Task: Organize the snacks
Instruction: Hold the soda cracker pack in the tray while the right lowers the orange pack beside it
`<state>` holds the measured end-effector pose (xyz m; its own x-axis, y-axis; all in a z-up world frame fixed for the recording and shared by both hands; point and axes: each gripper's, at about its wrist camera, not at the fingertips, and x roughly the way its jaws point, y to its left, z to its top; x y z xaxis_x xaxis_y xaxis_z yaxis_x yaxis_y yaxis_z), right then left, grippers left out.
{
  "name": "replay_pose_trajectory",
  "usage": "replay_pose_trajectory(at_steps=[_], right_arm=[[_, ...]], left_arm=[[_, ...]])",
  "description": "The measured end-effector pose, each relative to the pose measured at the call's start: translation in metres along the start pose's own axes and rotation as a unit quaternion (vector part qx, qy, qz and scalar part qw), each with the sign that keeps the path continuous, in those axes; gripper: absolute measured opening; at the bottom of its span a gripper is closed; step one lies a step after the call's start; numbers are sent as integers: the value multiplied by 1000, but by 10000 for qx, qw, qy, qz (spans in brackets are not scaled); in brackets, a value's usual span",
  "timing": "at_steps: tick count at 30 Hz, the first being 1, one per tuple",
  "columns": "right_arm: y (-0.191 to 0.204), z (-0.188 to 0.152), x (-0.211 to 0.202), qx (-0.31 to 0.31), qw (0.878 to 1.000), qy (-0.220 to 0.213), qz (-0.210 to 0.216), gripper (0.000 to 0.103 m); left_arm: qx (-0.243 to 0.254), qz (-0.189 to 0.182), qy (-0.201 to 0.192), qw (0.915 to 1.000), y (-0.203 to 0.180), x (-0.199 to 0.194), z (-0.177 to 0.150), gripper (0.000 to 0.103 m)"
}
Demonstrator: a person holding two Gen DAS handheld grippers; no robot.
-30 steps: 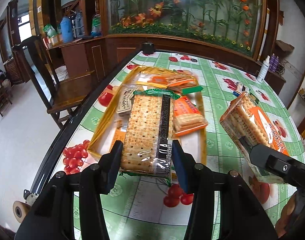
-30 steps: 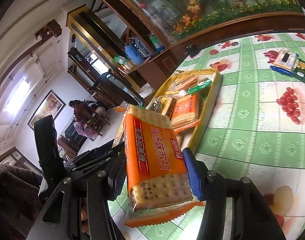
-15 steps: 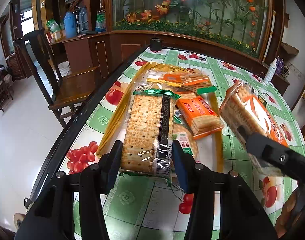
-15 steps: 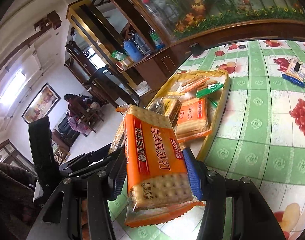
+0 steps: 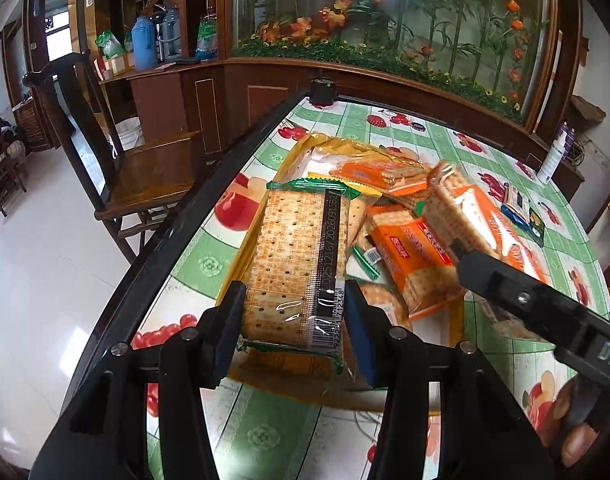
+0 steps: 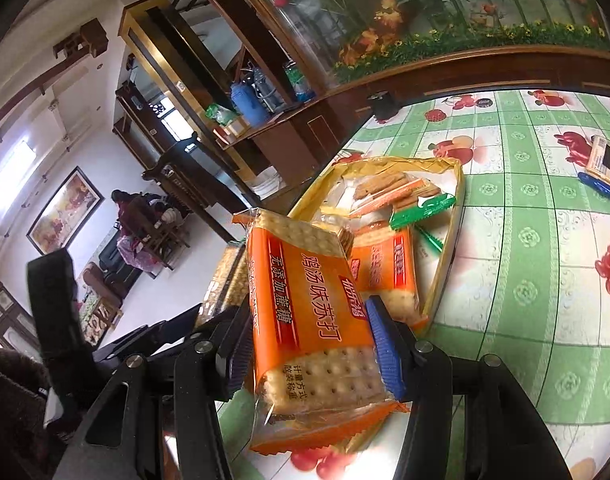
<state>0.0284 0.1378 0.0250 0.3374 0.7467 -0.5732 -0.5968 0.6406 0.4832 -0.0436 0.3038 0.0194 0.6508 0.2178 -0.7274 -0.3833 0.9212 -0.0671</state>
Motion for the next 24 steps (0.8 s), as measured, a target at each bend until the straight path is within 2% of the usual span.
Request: replay_pose_trajectory(at_steps=[10,20,24], right_arm=[[-12,25,29,124,9995,-40,-289,54],[-11,38,44,-259,9970,-114,-722,54],[-10,41,49,-411,9956,-132,-826,54]], left_arm=[[-13,-66,196,9998,-8,18,14,47],[56,-50,-12,10000,-13,25,21,47],[133,16,15,9999,-16,32,22,47]])
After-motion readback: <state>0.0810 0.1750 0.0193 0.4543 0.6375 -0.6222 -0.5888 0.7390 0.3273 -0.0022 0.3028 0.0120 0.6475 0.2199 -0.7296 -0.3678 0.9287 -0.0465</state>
